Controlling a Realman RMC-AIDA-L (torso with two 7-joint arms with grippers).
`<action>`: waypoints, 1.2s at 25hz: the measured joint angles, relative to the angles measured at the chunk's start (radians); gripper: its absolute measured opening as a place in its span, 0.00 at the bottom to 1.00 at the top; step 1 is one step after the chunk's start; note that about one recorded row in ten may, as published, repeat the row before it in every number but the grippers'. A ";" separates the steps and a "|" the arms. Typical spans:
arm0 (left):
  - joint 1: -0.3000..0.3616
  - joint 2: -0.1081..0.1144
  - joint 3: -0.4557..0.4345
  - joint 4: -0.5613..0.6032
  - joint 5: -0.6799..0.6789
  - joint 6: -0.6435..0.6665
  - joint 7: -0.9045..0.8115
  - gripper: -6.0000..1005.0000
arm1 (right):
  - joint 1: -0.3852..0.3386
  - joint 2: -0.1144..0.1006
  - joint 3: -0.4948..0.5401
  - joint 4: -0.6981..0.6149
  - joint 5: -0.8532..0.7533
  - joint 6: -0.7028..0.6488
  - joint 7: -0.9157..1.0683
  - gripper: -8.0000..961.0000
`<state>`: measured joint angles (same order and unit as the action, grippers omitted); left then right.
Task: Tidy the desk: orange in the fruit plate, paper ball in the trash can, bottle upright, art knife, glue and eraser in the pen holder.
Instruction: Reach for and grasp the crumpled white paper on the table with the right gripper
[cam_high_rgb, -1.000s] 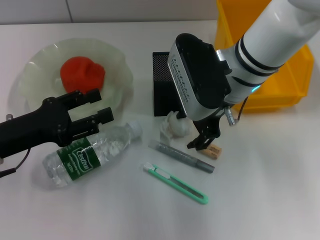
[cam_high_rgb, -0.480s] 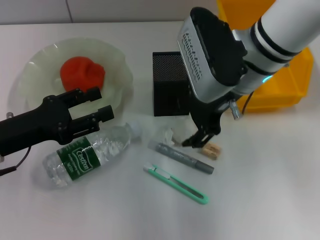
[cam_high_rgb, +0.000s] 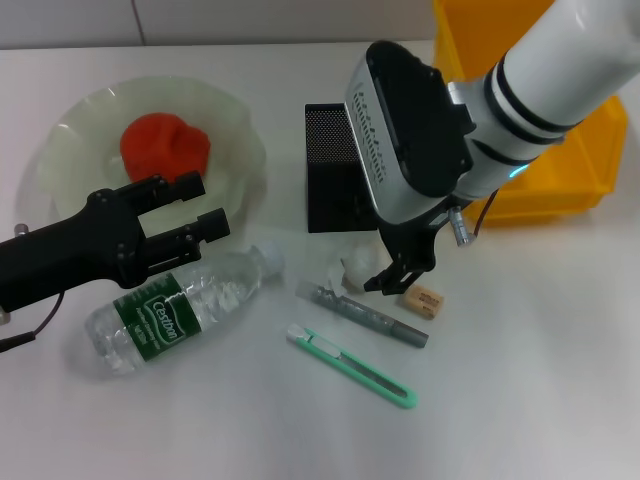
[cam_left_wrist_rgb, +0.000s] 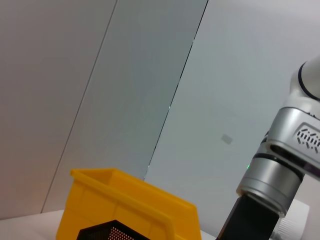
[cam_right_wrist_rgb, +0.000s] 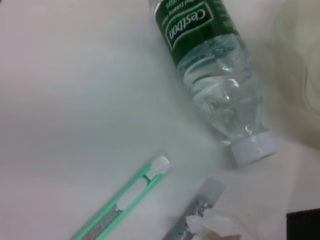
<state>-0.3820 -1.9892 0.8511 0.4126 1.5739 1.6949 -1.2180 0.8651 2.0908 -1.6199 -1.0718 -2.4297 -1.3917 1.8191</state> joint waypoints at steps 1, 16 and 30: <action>0.000 0.000 -0.001 0.000 0.000 0.000 0.000 0.71 | 0.000 0.000 0.000 0.000 0.000 0.000 0.000 0.76; 0.001 -0.002 -0.001 0.000 0.000 0.002 0.001 0.71 | -0.005 0.000 -0.091 0.061 0.003 0.126 0.002 0.76; 0.003 -0.003 -0.001 0.000 0.000 0.002 0.009 0.71 | 0.002 0.000 -0.128 0.087 0.007 0.153 0.001 0.76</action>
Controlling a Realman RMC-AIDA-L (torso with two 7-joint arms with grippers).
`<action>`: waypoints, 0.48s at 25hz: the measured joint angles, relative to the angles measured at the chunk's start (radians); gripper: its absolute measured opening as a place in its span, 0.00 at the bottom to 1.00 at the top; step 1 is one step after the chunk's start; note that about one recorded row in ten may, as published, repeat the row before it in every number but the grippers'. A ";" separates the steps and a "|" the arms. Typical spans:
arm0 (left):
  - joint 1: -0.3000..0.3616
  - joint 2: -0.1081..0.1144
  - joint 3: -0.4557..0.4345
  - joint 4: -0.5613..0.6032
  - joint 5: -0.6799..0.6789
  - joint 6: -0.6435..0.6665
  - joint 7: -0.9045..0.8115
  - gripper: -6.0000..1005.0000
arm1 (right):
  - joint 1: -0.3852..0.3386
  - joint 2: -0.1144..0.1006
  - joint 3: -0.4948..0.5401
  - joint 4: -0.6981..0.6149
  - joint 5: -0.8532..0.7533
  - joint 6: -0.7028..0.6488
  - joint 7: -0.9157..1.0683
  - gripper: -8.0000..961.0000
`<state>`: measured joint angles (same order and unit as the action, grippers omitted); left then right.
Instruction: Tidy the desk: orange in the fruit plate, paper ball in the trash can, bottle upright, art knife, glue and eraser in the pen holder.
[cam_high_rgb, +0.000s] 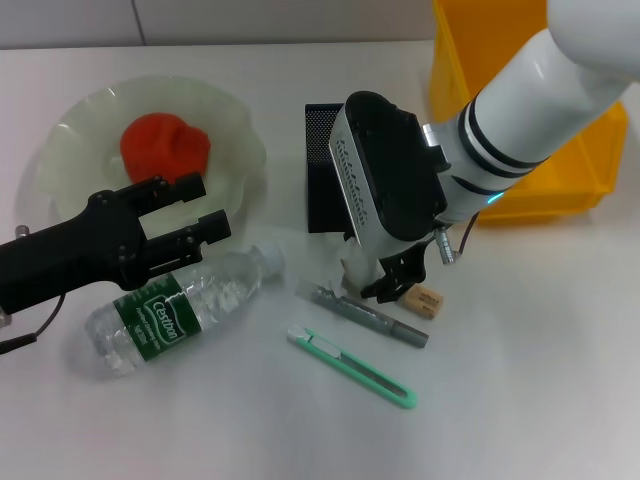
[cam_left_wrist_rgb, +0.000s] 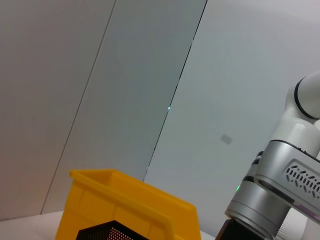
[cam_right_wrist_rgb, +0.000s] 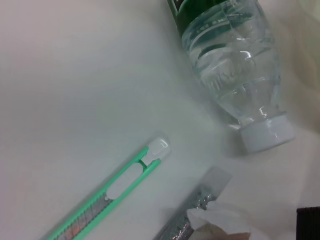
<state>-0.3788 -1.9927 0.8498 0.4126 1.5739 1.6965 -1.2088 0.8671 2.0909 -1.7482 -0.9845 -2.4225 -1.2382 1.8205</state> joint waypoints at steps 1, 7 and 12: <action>0.000 0.000 0.000 0.000 0.000 0.000 0.000 0.71 | 0.000 0.000 0.000 0.000 0.000 0.000 0.000 0.74; -0.001 0.000 0.000 0.000 0.000 0.000 0.000 0.71 | -0.004 0.001 0.004 -0.005 0.000 0.001 0.002 0.66; 0.001 0.001 0.000 0.000 0.000 -0.003 0.000 0.71 | -0.009 0.000 0.012 -0.020 0.000 -0.013 0.022 0.59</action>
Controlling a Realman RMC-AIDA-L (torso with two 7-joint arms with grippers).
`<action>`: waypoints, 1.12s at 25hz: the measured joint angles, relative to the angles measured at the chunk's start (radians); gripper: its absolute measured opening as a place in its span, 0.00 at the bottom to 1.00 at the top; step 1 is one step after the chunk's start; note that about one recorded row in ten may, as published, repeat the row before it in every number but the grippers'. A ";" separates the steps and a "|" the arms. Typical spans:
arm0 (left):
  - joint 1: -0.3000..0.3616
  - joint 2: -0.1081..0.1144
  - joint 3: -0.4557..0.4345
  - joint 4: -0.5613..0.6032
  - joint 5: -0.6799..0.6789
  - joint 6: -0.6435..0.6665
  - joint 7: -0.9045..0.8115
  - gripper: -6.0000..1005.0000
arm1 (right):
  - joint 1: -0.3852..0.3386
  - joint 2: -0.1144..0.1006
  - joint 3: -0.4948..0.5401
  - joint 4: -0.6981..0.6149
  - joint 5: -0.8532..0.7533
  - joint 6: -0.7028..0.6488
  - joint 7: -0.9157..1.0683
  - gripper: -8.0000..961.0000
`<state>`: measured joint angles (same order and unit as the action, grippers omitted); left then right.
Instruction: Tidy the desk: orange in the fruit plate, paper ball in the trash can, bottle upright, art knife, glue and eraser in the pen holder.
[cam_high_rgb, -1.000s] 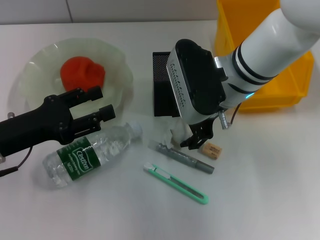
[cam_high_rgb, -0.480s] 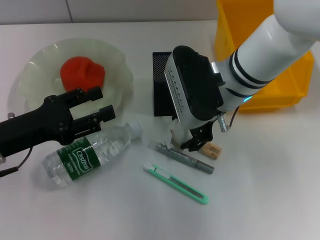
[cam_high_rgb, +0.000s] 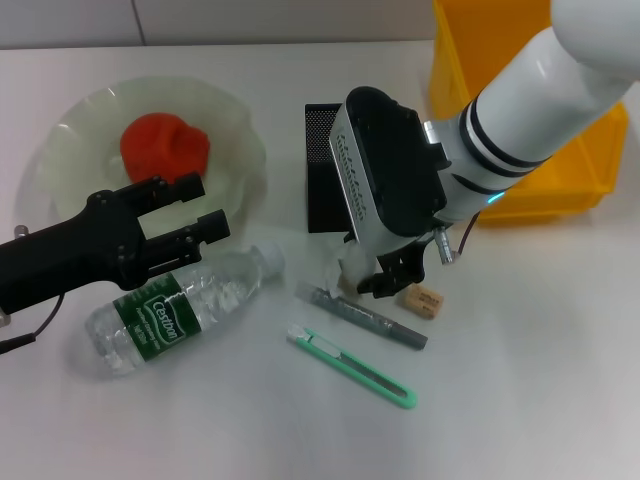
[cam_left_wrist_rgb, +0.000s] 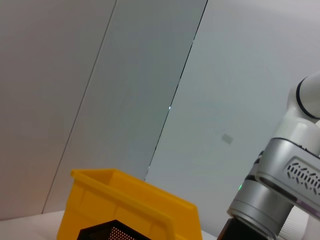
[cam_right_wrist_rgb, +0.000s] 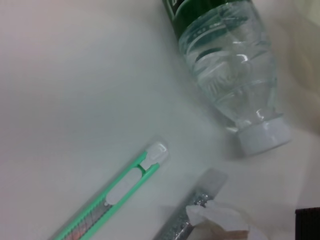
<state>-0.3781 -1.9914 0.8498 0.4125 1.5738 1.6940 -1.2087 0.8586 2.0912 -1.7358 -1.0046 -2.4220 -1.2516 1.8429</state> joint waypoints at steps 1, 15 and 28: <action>0.000 0.000 0.000 0.000 0.000 0.000 0.000 0.71 | -0.001 -0.001 0.007 -0.008 0.000 -0.007 0.004 0.59; 0.004 0.009 0.010 0.017 0.014 0.005 0.004 0.71 | -0.025 -0.010 0.516 -0.113 0.153 -0.381 -0.068 0.58; 0.007 0.009 0.012 0.066 0.088 0.039 0.039 0.71 | -0.174 -0.064 0.911 0.147 0.500 -0.468 -0.256 0.58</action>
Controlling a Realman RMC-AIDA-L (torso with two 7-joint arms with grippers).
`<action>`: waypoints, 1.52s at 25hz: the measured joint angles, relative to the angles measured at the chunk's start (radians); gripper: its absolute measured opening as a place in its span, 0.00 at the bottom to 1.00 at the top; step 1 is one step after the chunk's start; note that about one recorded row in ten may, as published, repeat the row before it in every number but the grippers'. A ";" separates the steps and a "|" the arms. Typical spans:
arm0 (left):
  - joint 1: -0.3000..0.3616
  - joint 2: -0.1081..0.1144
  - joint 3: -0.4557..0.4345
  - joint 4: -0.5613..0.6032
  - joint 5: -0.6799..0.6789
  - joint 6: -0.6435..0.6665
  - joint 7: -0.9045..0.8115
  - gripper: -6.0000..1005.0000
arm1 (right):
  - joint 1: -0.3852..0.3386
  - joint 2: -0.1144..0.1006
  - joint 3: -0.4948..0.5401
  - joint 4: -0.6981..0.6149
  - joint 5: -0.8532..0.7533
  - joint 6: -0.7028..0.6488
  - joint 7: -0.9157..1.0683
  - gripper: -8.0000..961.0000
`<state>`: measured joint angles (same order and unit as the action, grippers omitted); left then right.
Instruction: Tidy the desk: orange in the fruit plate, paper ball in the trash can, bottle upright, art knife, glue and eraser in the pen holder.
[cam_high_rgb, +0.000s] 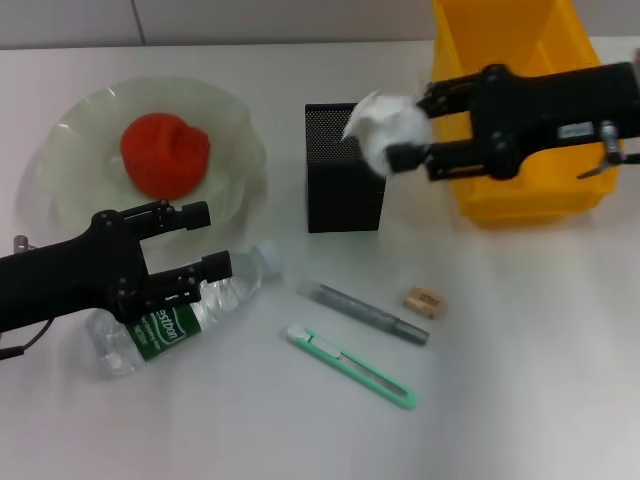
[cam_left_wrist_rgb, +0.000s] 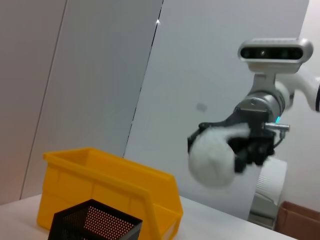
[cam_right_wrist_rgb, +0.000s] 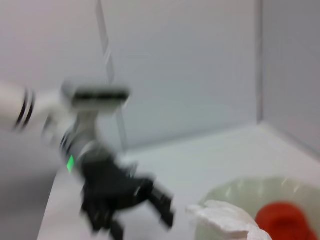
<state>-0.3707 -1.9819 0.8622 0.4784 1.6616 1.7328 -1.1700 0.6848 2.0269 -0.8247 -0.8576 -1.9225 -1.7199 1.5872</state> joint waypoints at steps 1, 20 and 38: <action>0.000 0.000 0.000 0.000 0.000 0.001 0.001 0.71 | -0.015 -0.005 0.026 0.033 0.025 0.007 -0.020 0.58; -0.008 -0.009 0.012 0.000 0.001 0.004 0.011 0.71 | -0.152 0.027 0.288 0.151 0.067 0.303 -0.210 0.58; 0.000 -0.011 0.003 -0.003 0.001 0.005 0.011 0.71 | -0.150 0.038 0.289 0.158 0.059 0.392 -0.237 0.59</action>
<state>-0.3712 -1.9925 0.8655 0.4758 1.6628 1.7380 -1.1585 0.5346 2.0652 -0.5358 -0.6992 -1.8634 -1.3274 1.3504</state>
